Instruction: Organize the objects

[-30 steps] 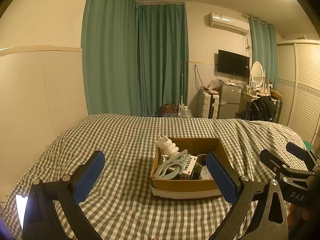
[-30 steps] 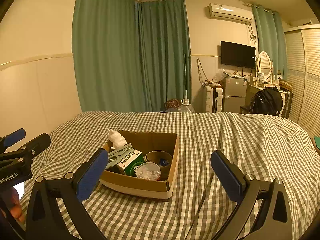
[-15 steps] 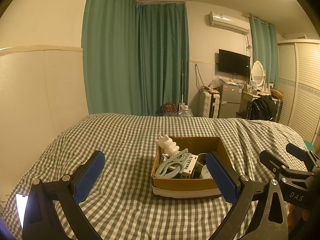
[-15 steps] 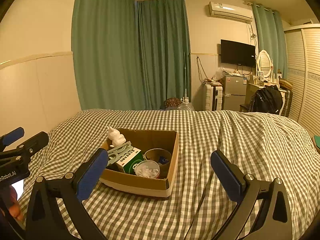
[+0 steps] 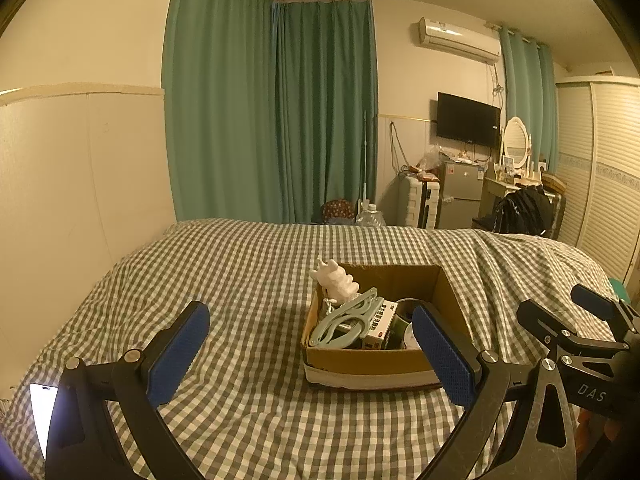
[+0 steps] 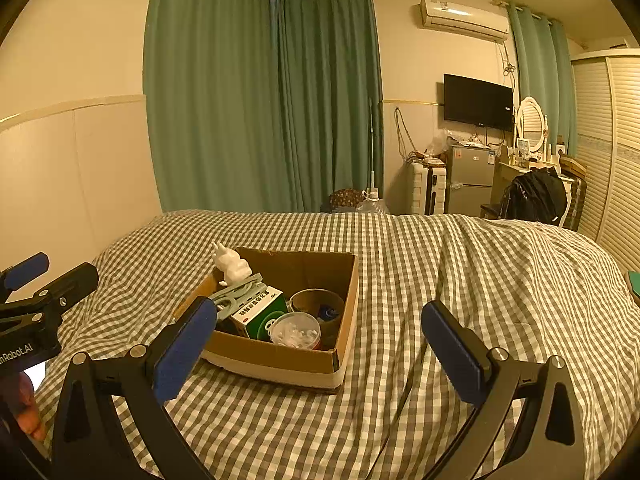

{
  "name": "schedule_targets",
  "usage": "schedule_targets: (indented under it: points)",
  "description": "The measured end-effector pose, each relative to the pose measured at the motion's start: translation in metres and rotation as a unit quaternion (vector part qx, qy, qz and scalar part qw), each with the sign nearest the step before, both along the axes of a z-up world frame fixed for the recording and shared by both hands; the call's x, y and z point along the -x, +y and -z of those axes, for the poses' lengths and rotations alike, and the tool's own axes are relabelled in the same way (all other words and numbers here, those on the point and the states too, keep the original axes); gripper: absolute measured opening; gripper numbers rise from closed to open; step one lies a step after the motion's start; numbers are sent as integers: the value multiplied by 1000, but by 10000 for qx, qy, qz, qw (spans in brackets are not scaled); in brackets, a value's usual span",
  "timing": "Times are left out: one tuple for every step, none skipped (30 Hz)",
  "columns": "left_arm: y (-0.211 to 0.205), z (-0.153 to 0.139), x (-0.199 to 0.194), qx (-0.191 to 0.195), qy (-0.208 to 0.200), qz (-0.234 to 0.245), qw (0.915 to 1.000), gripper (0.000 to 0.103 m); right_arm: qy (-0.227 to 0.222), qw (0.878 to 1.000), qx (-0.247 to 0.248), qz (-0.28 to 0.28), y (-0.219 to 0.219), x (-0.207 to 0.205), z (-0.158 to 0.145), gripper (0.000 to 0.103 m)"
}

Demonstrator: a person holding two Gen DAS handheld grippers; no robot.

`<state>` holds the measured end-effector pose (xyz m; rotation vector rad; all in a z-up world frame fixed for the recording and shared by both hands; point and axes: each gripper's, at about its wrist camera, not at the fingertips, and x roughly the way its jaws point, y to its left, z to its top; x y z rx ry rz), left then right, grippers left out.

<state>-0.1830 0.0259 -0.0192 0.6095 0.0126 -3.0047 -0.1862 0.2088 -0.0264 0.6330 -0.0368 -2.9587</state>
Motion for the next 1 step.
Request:
schedule_targets:
  points:
    - [0,1,0,-4,-6,-11,10000,103,-5,10000,0,4,-1,0,1,103]
